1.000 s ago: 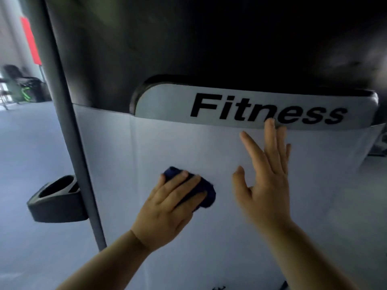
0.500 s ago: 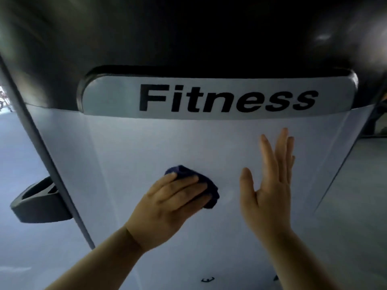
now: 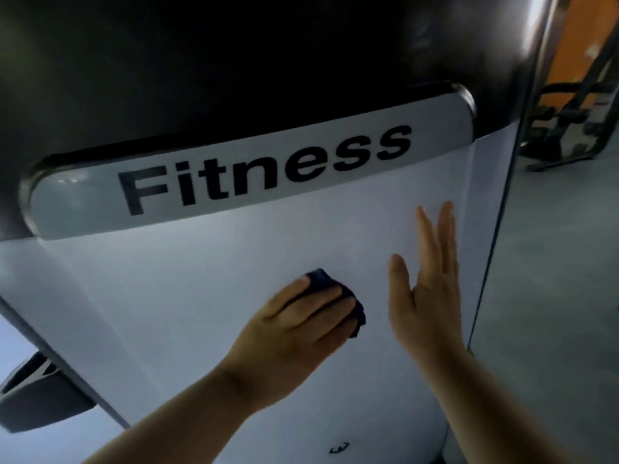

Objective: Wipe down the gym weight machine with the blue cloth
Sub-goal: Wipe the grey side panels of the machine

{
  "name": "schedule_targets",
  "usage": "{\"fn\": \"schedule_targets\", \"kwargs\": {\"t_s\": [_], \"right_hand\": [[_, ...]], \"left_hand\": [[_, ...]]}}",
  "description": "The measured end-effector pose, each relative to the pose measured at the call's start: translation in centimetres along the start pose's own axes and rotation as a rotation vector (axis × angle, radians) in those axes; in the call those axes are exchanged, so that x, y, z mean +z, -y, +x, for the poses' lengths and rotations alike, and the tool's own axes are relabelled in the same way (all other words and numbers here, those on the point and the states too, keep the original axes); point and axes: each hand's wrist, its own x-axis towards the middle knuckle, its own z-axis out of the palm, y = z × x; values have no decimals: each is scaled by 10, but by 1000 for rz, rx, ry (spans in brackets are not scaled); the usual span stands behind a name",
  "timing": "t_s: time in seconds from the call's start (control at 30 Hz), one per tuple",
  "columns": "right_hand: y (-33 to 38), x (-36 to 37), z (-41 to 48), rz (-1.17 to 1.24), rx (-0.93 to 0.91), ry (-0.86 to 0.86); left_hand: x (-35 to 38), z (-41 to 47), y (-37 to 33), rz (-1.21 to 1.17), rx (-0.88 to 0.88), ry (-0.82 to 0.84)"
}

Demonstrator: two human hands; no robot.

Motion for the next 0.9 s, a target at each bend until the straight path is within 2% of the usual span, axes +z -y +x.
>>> {"fn": "schedule_targets", "kwargs": {"t_s": [0.1, 0.2, 0.27, 0.33, 0.47, 0.57, 0.63, 0.73, 0.8, 0.9], "right_hand": [[-16, -10, 7, 15, 81, 2], [-32, -16, 13, 53, 133, 11], [-42, -17, 15, 76, 149, 23], [-52, -16, 13, 83, 144, 18], [-67, -11, 2, 91, 185, 11], [-75, -11, -3, 111, 184, 8], [-76, -11, -3, 146, 195, -15], [-77, -8, -4, 196, 235, -54], [-79, -6, -7, 208, 246, -55], [-91, -8, -13, 228, 290, -59]], "left_hand": [[-11, 23, 8, 65, -9, -1], [-32, 66, 34, 147, -236, -209], [-34, 92, 38, 160, -303, -263], [-21, 104, 20, 146, -230, -177], [9, 98, -23, 87, 82, 150], [1, 116, -10, 125, 230, 182], [-11, 140, 10, 223, 181, 92], [-19, 178, 21, 293, -30, -75], [-8, 188, 7, 254, -18, -29], [18, 187, -21, 181, 142, 182]]}}
